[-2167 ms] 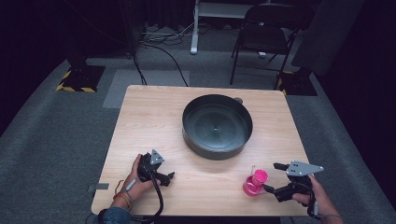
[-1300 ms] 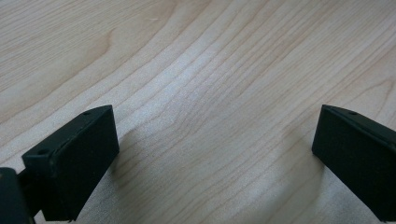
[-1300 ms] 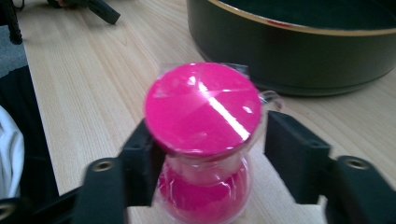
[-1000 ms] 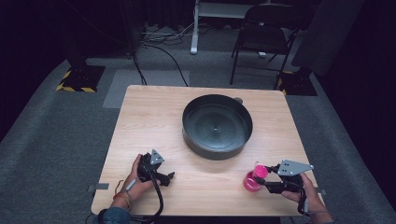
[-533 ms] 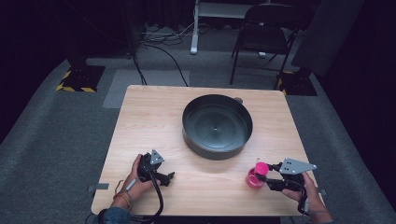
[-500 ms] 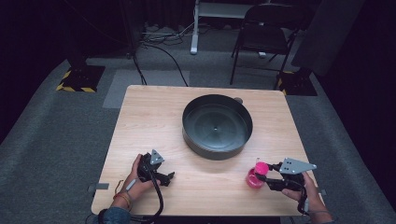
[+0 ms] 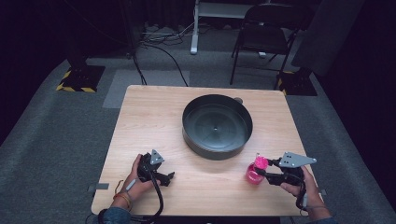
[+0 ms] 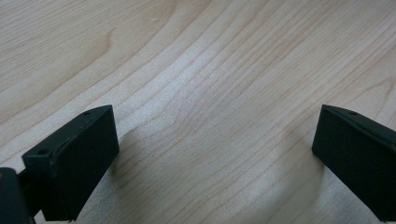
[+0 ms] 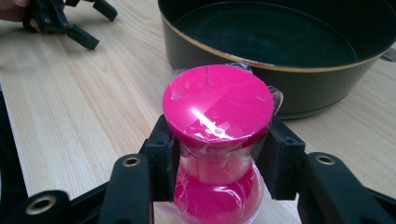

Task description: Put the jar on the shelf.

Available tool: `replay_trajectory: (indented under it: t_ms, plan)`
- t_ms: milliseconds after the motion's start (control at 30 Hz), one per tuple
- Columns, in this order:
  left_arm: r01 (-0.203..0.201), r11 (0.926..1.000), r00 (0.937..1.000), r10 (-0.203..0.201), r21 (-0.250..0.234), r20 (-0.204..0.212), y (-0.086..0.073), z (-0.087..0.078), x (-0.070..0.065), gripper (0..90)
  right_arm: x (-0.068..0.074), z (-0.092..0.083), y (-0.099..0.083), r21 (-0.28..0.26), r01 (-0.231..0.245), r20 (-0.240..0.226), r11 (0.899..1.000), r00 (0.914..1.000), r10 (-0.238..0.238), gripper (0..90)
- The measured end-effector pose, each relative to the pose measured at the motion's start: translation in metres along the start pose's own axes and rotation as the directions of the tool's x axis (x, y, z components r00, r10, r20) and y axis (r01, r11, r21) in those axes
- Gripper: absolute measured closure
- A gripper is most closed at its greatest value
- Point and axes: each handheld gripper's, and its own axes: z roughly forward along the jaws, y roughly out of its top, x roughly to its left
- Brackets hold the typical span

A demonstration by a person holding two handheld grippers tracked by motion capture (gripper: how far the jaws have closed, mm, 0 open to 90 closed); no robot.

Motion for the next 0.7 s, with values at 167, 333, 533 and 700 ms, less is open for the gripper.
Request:
replay_trajectory:
  t_ms: [167, 333, 533, 700]
  plan:
    - [0.0, 1.0, 1.0, 0.0, 0.0, 0.0, 0.0, 0.0, 0.0, 0.1, -0.004, 0.0, 0.006, -0.003, -0.015, 0.015, 1.0, 0.9998, 0.015, 53.9]
    - [0.0, 1.0, 1.0, 0.0, 0.0, 0.0, 0.0, 0.0, 0.0, 0.1, -0.007, 0.001, 0.017, -0.014, -0.032, 0.025, 0.999, 0.9992, 0.032, 53.9]
    - [0.002, 1.0, 1.0, -0.002, 0.001, -0.002, 0.0, 0.0, 0.0, 0.1, -0.008, 0.001, 0.03, -0.027, -0.029, 0.032, 0.999, 0.9991, 0.03, 53.9]
    - [0.003, 1.0, 1.0, -0.003, 0.001, -0.003, 0.0, 0.0, 0.0, 0.0, -0.01, -0.001, 0.045, -0.036, -0.029, 0.037, 0.999, 0.9989, 0.03, 53.9]
